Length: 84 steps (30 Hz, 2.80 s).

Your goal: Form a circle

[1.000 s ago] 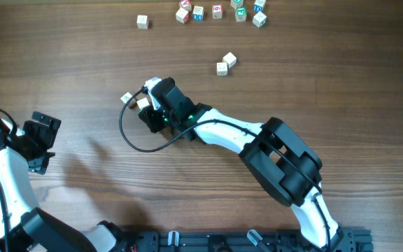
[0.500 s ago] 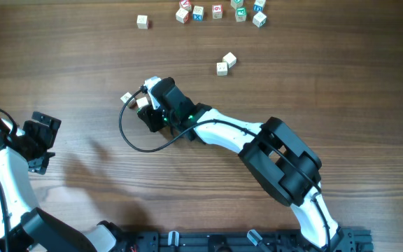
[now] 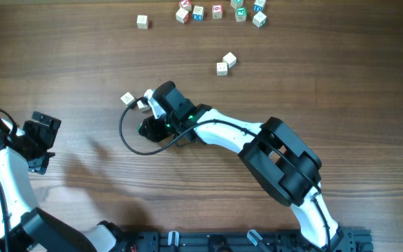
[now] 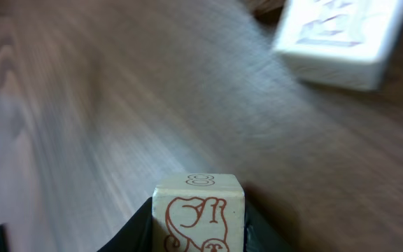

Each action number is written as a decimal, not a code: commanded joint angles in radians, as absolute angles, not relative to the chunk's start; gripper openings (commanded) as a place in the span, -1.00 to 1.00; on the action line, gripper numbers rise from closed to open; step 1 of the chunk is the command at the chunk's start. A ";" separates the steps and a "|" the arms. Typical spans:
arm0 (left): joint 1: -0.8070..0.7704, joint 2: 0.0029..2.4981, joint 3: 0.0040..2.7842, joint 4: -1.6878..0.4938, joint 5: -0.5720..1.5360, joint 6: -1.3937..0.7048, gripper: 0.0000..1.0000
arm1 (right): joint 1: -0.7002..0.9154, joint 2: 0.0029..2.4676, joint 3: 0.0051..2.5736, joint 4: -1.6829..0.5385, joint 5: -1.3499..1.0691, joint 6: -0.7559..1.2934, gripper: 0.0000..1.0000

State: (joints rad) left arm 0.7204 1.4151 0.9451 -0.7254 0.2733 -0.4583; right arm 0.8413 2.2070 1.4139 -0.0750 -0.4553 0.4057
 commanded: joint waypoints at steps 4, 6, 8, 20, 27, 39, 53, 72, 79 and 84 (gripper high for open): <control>0.724 1.422 0.941 -0.725 0.260 -0.464 1.00 | 0.866 2.229 1.412 -0.062 -0.533 0.416 0.07; 0.724 1.422 0.941 -0.725 0.260 -0.464 1.00 | 0.866 2.229 1.412 -0.066 -0.546 0.384 0.17; 0.724 1.422 0.941 -0.725 0.260 -0.464 1.00 | 0.866 2.228 1.413 -0.068 -0.582 0.339 0.47; 0.724 1.422 0.941 -0.725 0.260 -0.464 1.00 | 0.759 2.088 1.428 -0.221 -0.075 0.288 -0.76; 0.724 1.422 0.941 -0.726 0.260 -0.464 1.00 | 0.759 2.155 1.428 -0.103 -0.201 0.295 -0.91; 0.724 1.422 0.941 -0.725 0.260 -0.464 1.00 | 0.759 2.243 1.428 0.017 -0.215 0.345 -0.91; 0.724 1.422 0.941 -0.725 0.260 -0.464 1.00 | 0.760 2.252 1.428 0.019 -0.294 0.351 -0.91; 0.724 1.422 0.941 -0.725 0.260 -0.464 1.00 | 0.760 2.287 1.428 0.068 -0.298 0.422 -0.91; 0.724 1.422 0.941 -0.725 0.260 -0.464 1.00 | 0.760 2.287 1.428 0.096 -0.329 0.422 -0.91; 0.724 1.422 0.941 -0.725 0.260 -0.464 1.00 | 0.760 2.287 1.428 0.101 -0.339 0.422 -0.91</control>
State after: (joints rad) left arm 0.7204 1.4151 0.9451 -0.7254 0.2729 -0.4583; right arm 0.7563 2.2677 1.4200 0.0925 -0.3145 0.4084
